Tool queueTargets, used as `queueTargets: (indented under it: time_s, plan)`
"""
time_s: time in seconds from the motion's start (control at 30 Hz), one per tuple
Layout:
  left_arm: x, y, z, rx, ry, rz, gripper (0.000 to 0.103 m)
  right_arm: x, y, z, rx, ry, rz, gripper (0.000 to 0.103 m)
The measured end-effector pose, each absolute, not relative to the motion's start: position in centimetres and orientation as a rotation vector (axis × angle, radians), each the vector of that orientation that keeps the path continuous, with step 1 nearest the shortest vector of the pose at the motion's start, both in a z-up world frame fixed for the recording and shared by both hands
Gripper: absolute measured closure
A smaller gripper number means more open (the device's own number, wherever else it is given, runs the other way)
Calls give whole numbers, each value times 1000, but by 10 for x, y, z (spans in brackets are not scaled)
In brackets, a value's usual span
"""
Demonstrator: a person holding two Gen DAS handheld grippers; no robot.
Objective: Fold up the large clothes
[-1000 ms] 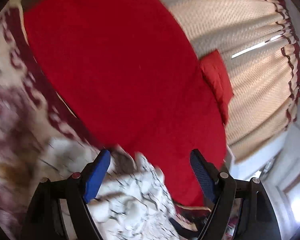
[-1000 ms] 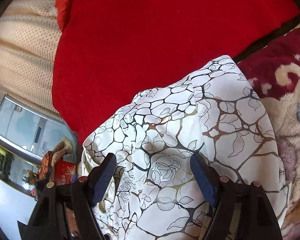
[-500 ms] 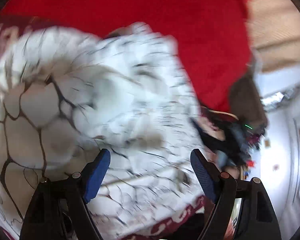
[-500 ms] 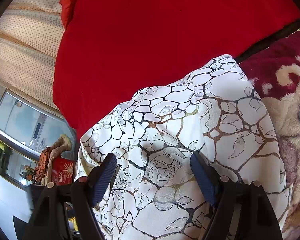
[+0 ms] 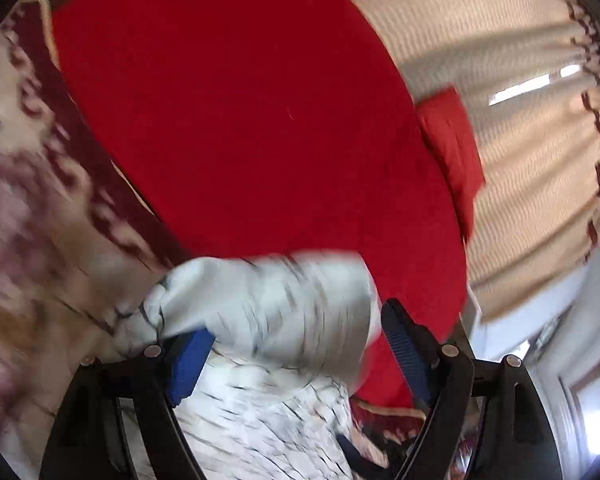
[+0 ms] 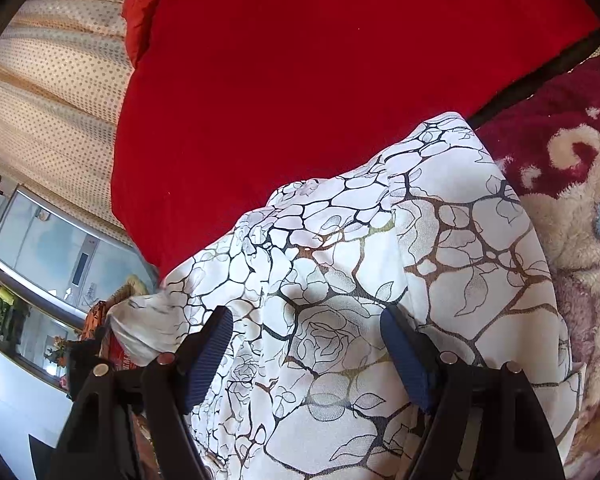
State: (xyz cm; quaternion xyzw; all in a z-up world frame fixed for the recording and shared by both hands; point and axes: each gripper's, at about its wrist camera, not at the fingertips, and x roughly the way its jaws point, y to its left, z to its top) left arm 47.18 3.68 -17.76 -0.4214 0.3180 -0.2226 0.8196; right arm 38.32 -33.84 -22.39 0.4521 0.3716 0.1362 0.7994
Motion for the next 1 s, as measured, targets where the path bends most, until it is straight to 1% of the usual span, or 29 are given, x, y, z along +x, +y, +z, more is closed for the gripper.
queueTargets:
  time_s: [0.1, 0.13, 0.2, 0.3, 0.43, 0.5, 0.53, 0.57, 0.6, 0.63, 0.67, 0.77, 0.87, 1.0]
  plan:
    - [468, 56, -183, -892, 723, -392, 20, 382, -338, -223, 969, 792, 296, 23]
    - [466, 46, -183, -848, 742, -374, 20, 381, -338, -222, 966, 792, 295, 24]
    - [462, 52, -176, -753, 758, -344, 20, 379, -339, -219, 973, 785, 291, 24]
    - [455, 46, -173, -684, 766, -321, 20, 374, -342, -204, 969, 751, 304, 24]
    - [464, 45, -198, -597, 897, -184, 20, 367, -340, -179, 906, 695, 302, 24]
    - [473, 45, -224, -556, 1039, -102, 20, 371, -336, -180, 872, 741, 265, 24]
    - [475, 45, -234, -537, 1090, -77, 20, 376, -334, -188, 850, 795, 229, 24]
    - [475, 47, -244, -540, 1133, -75, 20, 383, -333, -200, 824, 868, 168, 27]
    - [475, 51, -246, -551, 1154, -75, 20, 389, -333, -216, 829, 939, 138, 35]
    - [473, 52, -244, -554, 1153, -76, 20, 390, -335, -223, 854, 962, 131, 36]
    - [470, 52, -240, -541, 1141, -81, 20, 388, -337, -221, 870, 945, 128, 36]
    - [450, 51, -212, -475, 1055, -93, 20, 381, -335, -199, 830, 907, 128, 35]
    - [434, 51, -183, -480, 943, -175, 20, 369, -328, -173, 802, 819, 198, 35]
    - [420, 38, -158, -394, 867, -186, 20, 361, -315, -153, 683, 749, 149, 35]
